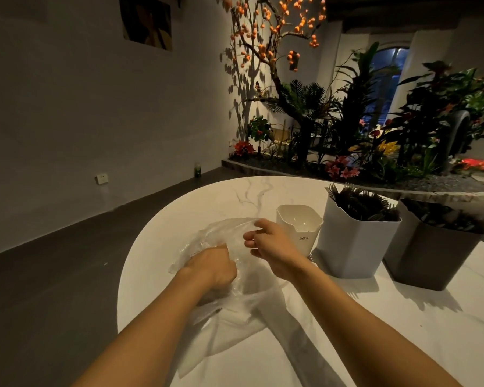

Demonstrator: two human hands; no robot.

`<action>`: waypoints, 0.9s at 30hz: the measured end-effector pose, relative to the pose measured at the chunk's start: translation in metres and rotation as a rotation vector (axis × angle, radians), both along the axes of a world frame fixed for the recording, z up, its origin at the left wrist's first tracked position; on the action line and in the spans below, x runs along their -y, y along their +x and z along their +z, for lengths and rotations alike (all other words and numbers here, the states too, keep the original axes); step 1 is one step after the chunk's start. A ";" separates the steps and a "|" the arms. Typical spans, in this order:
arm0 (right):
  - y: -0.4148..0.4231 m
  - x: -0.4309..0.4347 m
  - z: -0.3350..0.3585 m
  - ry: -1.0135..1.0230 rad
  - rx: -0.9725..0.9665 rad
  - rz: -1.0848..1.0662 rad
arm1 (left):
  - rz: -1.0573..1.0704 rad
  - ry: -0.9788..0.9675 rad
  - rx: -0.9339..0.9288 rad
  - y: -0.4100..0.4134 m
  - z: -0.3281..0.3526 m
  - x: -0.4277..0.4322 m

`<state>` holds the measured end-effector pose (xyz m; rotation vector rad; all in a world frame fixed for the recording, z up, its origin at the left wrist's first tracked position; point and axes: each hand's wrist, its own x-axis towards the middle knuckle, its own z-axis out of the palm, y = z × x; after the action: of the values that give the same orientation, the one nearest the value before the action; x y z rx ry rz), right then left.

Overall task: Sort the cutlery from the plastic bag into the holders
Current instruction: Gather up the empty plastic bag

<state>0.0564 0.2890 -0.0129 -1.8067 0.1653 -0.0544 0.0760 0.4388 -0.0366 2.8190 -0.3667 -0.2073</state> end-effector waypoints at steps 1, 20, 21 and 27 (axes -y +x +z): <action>0.002 0.000 -0.004 -0.196 0.028 -0.003 | -0.002 -0.018 0.011 0.001 0.000 -0.001; 0.012 -0.015 -0.007 -0.650 -0.019 0.117 | 0.106 -0.394 -0.060 0.026 0.004 -0.007; 0.015 -0.016 -0.007 -0.613 -0.011 0.109 | 0.113 -0.426 -0.071 0.027 0.004 -0.007; 0.021 -0.022 -0.016 -0.968 -0.108 0.114 | 0.129 -0.439 -0.101 0.031 0.001 -0.005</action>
<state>0.0778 0.3109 -0.0293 -2.7846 0.1174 0.0574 0.1067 0.4438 -0.0355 2.3782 -0.1795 -0.2108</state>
